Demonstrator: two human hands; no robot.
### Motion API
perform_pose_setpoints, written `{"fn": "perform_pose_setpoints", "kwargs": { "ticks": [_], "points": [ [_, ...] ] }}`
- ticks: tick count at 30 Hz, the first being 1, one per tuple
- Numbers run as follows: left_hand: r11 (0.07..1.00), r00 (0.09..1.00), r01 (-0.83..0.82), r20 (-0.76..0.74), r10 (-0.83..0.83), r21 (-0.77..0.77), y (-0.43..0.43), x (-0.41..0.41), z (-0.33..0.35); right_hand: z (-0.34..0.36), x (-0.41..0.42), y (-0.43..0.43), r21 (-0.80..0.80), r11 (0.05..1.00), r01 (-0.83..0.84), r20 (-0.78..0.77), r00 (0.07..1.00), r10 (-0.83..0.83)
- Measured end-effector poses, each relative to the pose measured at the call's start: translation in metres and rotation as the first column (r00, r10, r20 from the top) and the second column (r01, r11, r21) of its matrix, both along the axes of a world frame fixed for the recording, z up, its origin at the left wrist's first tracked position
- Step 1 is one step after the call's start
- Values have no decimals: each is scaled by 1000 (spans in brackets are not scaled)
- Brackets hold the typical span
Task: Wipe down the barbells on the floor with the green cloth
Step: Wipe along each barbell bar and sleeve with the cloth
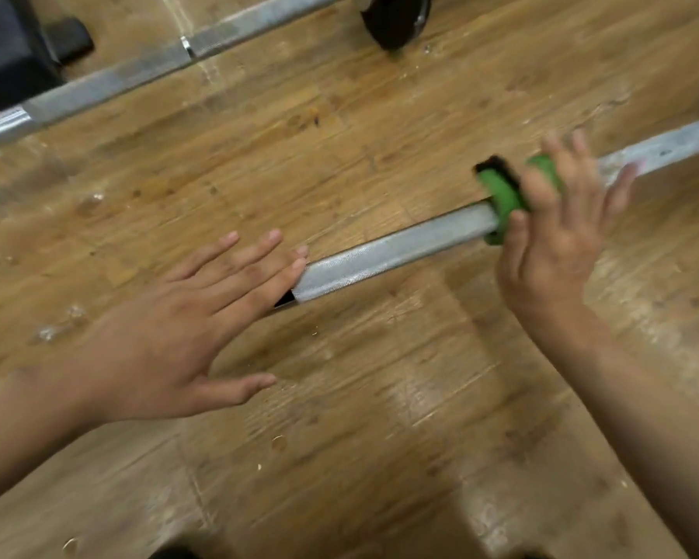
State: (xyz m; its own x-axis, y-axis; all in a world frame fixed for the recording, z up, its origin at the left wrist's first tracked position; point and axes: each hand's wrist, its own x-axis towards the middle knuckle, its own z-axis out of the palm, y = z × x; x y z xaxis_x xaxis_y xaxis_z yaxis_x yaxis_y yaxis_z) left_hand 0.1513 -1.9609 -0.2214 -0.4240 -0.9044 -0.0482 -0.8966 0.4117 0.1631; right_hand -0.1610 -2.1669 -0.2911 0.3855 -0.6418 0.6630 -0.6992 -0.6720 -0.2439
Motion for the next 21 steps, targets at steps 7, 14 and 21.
{"fn": "perform_pose_setpoints", "kwargs": {
  "ticks": [7, 14, 21],
  "points": [
    [1000, 999, -29, -30, 29, 11, -21, 18, -2, -7, 114, 71, -32, 975, -220, 11, 975, 221],
    [997, 997, -66, -30, 68, 35, -33, 28, 0, -6, 29, -42, 36, 982, 187, 146, 971, -191],
    [993, 993, -103, -46, 106, 63, -37, 32, 1, -8, 138, 60, -12, 976, -216, 99, 971, 216]
  ]
}}
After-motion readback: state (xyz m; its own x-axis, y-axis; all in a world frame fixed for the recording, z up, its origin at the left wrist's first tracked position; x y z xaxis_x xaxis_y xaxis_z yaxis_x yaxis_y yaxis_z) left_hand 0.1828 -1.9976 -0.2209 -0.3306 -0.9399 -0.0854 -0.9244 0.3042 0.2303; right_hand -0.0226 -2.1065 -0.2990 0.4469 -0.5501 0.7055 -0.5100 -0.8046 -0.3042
